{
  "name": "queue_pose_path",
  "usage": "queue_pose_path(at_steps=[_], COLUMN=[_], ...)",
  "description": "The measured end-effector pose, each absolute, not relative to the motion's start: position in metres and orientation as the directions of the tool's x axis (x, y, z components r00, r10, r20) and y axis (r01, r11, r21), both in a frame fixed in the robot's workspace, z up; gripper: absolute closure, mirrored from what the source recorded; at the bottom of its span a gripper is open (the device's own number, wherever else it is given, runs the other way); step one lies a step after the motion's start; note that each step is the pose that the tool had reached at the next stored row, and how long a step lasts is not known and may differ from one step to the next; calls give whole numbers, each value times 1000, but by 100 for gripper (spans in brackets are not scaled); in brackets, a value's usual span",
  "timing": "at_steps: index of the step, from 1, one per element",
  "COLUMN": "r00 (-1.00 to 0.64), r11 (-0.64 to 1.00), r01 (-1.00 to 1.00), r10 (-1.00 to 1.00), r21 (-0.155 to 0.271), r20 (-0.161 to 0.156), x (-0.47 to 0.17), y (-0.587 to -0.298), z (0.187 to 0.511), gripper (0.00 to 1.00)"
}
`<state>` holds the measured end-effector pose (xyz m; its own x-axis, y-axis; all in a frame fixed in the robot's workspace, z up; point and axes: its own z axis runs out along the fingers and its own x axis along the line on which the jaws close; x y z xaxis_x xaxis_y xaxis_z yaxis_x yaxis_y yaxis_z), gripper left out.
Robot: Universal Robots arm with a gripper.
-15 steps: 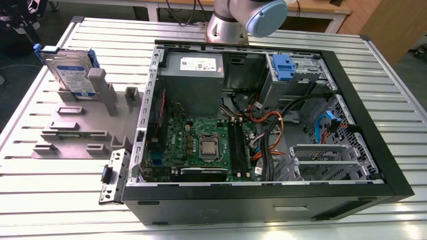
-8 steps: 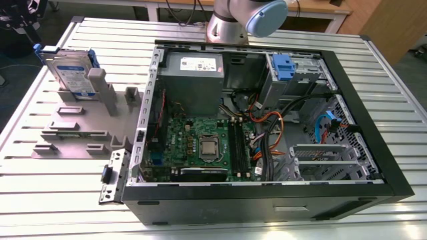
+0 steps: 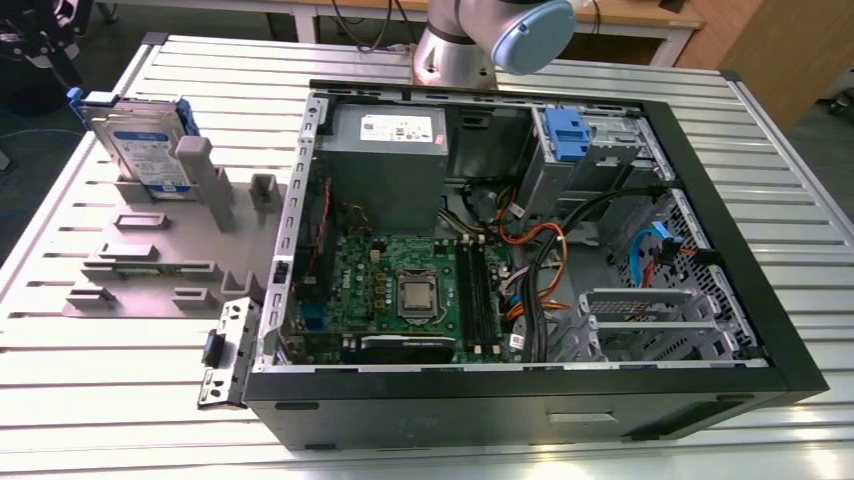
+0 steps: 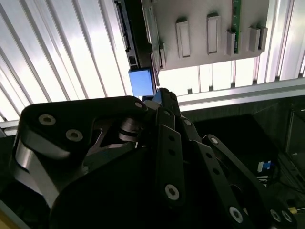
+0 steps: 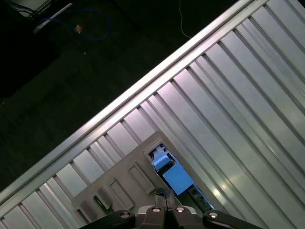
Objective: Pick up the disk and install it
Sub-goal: 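Pick up the disk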
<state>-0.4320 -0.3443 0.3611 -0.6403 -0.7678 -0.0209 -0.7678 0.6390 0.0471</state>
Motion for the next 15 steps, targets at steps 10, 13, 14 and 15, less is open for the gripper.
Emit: queue_pose_path(at_steps=[10,13,14,15], r00=[-604,-603,-602,-601], r11=[603,602,601,600], r01=[-796,-797,-798,-799], r10=[-796,-797,-798,-799], r21=[47,47,47,47], r20=[-21,-21,-21,-21], x=[-432,-432,-432,-432], y=[-344,-344,-344,-344], z=[361,361,361,361], gripper=[89,89,89,89])
